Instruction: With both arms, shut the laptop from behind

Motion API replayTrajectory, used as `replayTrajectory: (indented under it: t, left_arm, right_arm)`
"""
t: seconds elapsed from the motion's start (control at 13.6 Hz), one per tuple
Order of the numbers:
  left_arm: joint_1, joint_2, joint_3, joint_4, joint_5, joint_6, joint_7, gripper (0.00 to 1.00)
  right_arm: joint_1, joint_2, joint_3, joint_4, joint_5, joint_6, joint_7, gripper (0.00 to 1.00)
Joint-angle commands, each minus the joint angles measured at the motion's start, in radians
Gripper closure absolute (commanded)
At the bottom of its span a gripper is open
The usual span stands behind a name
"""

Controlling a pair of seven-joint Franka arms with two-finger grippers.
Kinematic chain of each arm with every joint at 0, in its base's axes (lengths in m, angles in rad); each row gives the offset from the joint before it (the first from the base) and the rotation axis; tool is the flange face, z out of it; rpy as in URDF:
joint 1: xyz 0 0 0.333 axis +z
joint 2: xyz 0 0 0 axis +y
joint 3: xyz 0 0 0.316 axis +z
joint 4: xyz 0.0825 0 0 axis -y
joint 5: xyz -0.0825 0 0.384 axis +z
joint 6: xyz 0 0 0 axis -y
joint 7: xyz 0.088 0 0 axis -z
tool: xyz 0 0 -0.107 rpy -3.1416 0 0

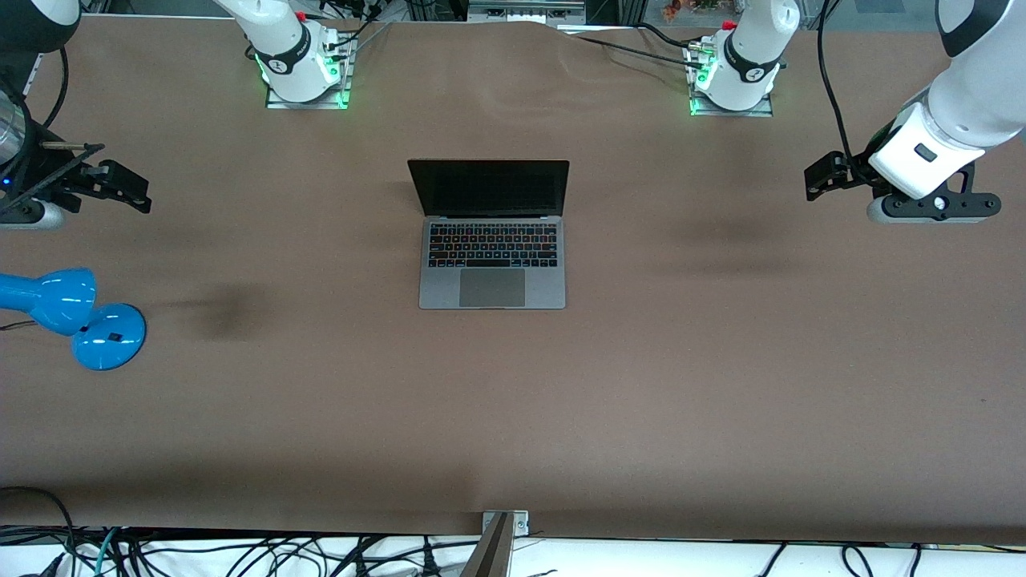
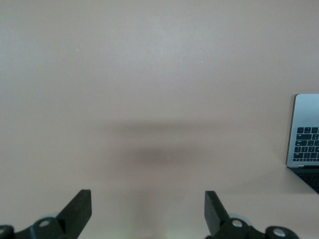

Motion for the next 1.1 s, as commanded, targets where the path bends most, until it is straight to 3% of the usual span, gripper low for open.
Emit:
replayTrajectory:
  t: [0.0,1.03]
  left_arm:
    - [-0.005,0.009,-0.002,0.006,0.023,-0.004,-0.011,0.00]
    - [-0.008,0.016,-0.026,0.023,0.018,-0.023,-0.060,0.00]
  right_arm:
    - [-0.014,0.000,0.015,0.019,-0.011,-0.019,0.006,0.00]
    - [-0.014,0.000,0.015,0.019,-0.011,-0.019,-0.005,0.00]
